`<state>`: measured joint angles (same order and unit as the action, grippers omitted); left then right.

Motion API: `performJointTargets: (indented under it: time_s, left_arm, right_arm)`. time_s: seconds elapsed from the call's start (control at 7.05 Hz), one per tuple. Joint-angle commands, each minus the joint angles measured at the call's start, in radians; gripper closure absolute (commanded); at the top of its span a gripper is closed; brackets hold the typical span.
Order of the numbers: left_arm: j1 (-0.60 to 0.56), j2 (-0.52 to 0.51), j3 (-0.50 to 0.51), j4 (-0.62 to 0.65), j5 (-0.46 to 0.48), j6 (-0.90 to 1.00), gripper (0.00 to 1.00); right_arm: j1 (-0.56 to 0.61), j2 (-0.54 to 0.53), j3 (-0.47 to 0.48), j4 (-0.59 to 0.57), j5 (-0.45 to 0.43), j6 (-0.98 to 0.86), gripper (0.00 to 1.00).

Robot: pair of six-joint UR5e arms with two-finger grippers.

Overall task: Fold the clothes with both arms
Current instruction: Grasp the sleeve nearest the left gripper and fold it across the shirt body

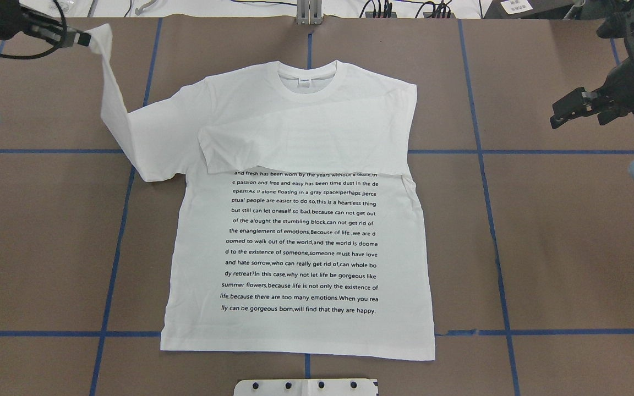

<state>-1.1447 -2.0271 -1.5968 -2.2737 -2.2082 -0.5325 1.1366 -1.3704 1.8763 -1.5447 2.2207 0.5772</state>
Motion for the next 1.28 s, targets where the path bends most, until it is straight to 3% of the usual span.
performJointTargets:
  time_s: [0.0, 0.57, 0.99, 1.14]
  left_arm:
    - [0.176, -0.216, 0.012, 0.132, 0.170, -0.296, 1.00]
    - [0.487, -0.435, 0.122, 0.145, 0.359, -0.437, 1.00]
    - [0.601, -0.469, 0.277, -0.050, 0.436, -0.431, 1.00]
    - [0.629, -0.470, 0.297, -0.068, 0.439, -0.432, 0.01]
  right_arm:
    - [0.000, 0.001, 0.000, 0.000, 0.001, 0.000, 0.00]
    - [0.002, -0.006, 0.000, 0.000, -0.001, 0.006, 0.00]
    - [0.005, -0.006, -0.002, 0.000, -0.001, 0.006, 0.00]
    - [0.005, -0.004, -0.002, 0.000, -0.001, 0.006, 0.00]
